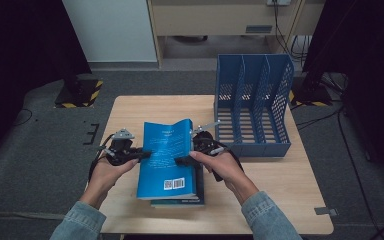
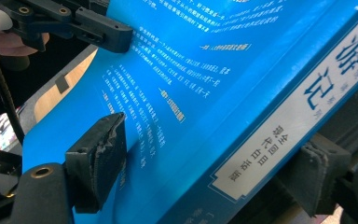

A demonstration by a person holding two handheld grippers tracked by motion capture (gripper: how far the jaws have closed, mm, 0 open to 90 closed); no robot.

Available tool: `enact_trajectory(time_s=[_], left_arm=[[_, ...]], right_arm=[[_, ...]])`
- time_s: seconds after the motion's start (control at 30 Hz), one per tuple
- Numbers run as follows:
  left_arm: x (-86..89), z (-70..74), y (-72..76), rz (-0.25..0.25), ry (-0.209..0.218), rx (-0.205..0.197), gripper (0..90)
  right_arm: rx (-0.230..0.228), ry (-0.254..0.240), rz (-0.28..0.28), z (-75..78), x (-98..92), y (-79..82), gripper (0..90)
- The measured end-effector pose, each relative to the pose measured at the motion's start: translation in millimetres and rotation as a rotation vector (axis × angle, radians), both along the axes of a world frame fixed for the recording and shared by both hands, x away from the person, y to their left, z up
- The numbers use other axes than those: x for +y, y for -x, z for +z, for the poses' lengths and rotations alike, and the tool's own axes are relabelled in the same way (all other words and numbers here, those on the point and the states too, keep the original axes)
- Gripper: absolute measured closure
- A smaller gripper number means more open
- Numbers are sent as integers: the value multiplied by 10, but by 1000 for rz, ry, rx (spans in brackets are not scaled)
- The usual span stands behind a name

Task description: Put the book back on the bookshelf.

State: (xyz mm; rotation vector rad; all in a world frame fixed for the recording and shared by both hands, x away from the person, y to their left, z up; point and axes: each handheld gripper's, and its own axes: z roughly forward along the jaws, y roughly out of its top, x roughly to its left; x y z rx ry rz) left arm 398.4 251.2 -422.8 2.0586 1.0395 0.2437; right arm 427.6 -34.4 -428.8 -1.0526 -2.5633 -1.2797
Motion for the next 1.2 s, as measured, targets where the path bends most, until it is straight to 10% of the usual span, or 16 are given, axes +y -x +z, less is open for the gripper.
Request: enact_trajectory(time_s=[0.3,1.2], left_arm=[[19,76,25,-10,14,0,788],[-15,301,97,-24,-3,-111,818]], right_arm=[[36,0,-14,46,-16,-27,303],[-59,6,5,296,-38,-9,370]])
